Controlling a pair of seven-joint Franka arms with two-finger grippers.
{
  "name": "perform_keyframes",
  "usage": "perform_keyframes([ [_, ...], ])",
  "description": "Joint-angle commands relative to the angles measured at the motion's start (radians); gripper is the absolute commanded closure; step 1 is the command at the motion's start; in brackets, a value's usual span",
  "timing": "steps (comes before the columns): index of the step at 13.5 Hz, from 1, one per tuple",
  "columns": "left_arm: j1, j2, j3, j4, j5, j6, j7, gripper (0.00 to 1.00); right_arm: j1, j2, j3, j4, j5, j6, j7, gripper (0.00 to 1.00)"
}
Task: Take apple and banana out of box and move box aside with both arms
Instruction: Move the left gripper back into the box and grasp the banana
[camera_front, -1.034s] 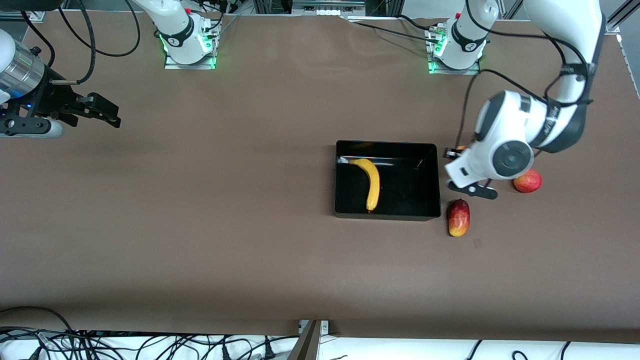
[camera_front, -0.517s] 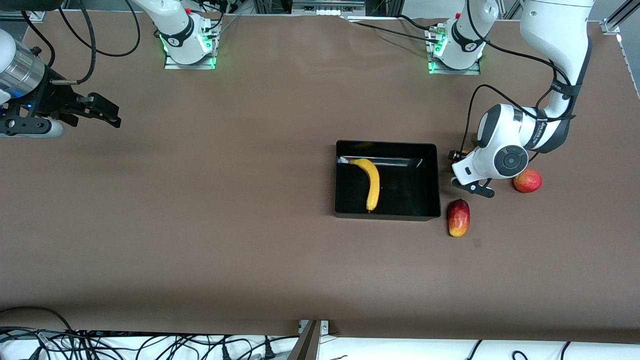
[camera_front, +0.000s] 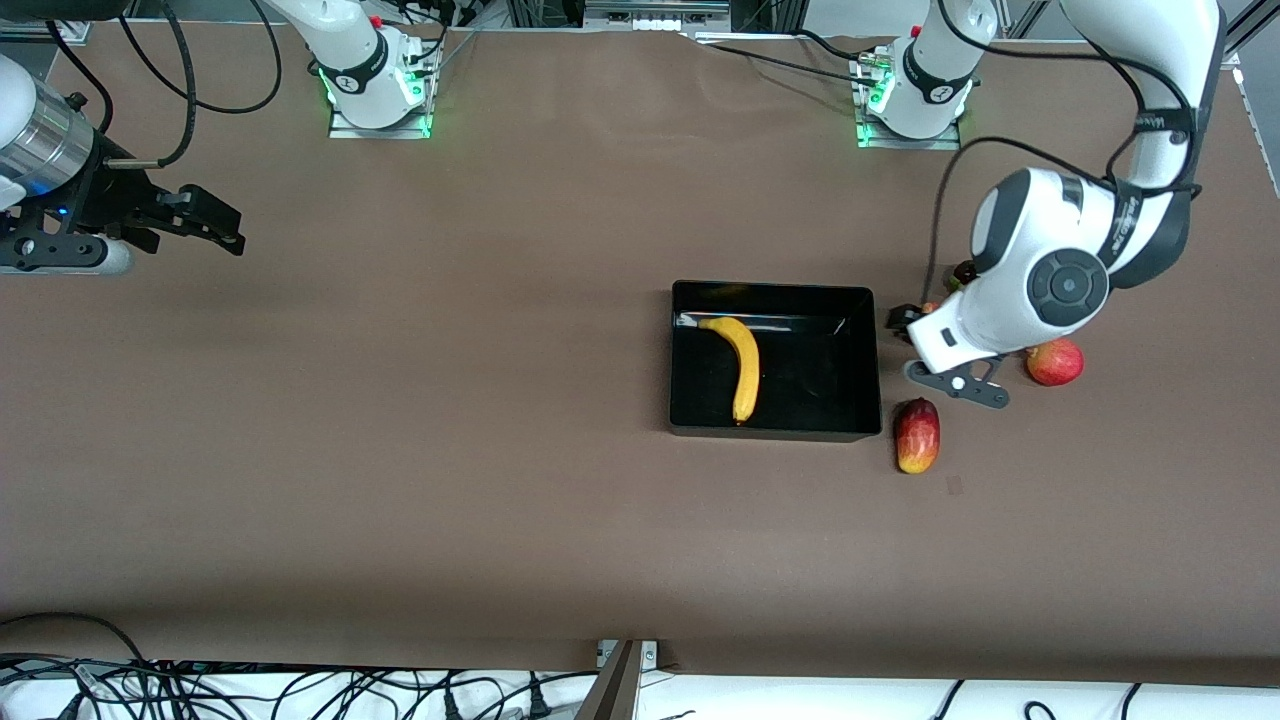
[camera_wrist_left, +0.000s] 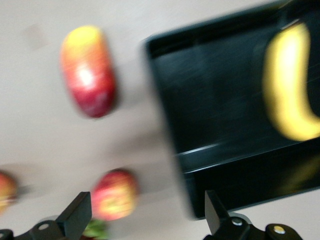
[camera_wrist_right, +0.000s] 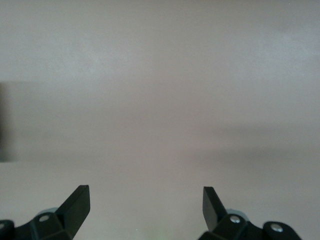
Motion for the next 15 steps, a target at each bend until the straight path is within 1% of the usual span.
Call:
perform_keyframes([
  [1,-0.065,0.098,-0.003,0.078,-0.1,0.046,-0.144,0.0,-0.007,0.003,0.007,0.018,-0.007,-0.004,-0.004,0.0],
  [2,-0.106,0.118,-0.012,0.078,-0.101,0.107,-0.18,0.0,-0.007,0.003,0.007,0.018,-0.007,-0.005,-0.004,0.0],
  [4,-0.157,0.193,-0.03,0.078,-0.088,0.239,-0.355,0.0,-0.007,0.003,0.007,0.018,-0.007,-0.005,-0.004,0.0],
  [5,-0.183,0.23,-0.034,0.078,-0.083,0.303,-0.41,0.0,-0.007,0.003,0.007,0.018,-0.007,-0.007,-0.004,0.0],
  [7,-0.241,0.296,-0.038,0.075,-0.083,0.388,-0.454,0.0,-0.007,0.003,0.007,0.018,-0.007,-0.005,-0.004,0.0],
  [9,-0.255,0.371,-0.038,0.075,-0.065,0.426,-0.452,0.0,-0.007,0.003,0.007,0.018,-0.009,-0.005,-0.004,0.0],
  [10,-0.258,0.4,-0.043,0.072,-0.063,0.474,-0.451,0.0,-0.007,0.003,0.007,0.018,-0.007,-0.005,-0.004,0.0],
  [11,-0.261,0.404,-0.044,0.067,-0.062,0.512,-0.443,0.28,-0.007,0.003,0.007,0.018,-0.007,-0.004,-0.002,0.0],
  [12,-0.257,0.392,-0.046,0.067,-0.061,0.51,-0.445,0.86,-0.007,0.003,0.007,0.018,-0.003,-0.002,-0.002,0.0],
  [13,-0.255,0.379,-0.046,0.067,-0.061,0.506,-0.445,1.0,-0.007,0.003,0.007,0.018,-0.003,-0.002,-0.002,0.0],
  [15,-0.251,0.338,-0.046,0.07,-0.061,0.442,-0.448,1.0,-0.005,0.003,0.007,0.019,-0.009,-0.002,-0.005,0.0],
])
